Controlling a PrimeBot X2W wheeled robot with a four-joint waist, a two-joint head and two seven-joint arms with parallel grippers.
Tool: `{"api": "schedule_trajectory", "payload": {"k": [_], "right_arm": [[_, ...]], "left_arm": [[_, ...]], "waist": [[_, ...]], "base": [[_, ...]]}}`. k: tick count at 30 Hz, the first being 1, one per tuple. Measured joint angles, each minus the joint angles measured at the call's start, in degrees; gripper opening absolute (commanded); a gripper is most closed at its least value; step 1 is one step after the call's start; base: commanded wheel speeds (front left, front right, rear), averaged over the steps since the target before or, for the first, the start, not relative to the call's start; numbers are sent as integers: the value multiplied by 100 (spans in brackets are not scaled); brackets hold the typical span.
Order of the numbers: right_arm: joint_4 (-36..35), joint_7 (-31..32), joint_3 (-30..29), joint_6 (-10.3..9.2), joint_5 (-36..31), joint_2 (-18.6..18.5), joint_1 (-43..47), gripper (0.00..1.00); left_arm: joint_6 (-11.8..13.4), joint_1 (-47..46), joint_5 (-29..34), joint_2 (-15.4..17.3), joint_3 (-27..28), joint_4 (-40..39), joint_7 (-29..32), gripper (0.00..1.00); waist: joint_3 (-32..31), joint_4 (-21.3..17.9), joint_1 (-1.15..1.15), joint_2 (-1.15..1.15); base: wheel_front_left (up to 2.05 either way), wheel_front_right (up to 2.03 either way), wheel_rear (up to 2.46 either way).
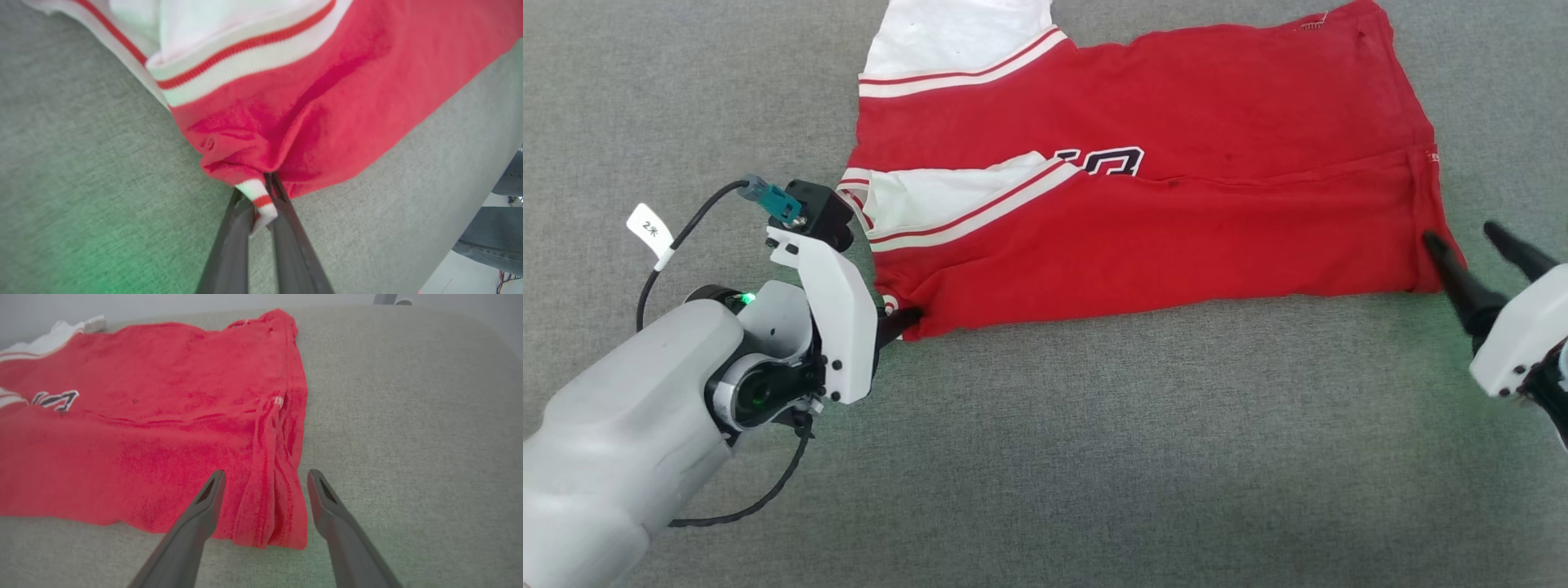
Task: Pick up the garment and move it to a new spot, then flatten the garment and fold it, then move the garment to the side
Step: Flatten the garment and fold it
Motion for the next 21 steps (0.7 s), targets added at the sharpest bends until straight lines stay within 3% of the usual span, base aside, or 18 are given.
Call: {"api": "schedule_trajectory", "payload": {"k": [6, 12, 13, 14, 15, 21], "right_arm": [[223, 678, 459, 1, -55, -439, -288, 100], [837, 1412, 838, 1, 73, -633, -810, 100], [899, 1517, 893, 1, 112, -664, -875, 53], [951, 1599, 949, 1, 152, -695, -920, 21], [951, 1599, 949, 1, 152, -695, -920, 0], [991, 1579, 1083, 3, 425, -789, -969, 0]], "left_arm": [[-54, -7, 104, 1, -1, -52, -160, 0], [-88, -85, 205, -108, -8, -114, -253, 0], [-98, -92, 212, -138, -9, -111, -277, 0], [-104, -96, 220, -167, -9, -107, -307, 0], [-104, -96, 220, -167, -9, -107, -307, 0], [-129, -75, 258, -277, -15, -55, -503, 0]], "waist": [[79, 55, 0, 0], [220, 213, 0, 0], [236, 246, 0, 0], [249, 281, 0, 0], [249, 281, 0, 0], [229, 411, 0, 0]], "base": [[0, 0, 0], [0, 0, 0], [0, 0, 0], [0, 0, 0], [0, 0, 0], [0, 0, 0]]}}
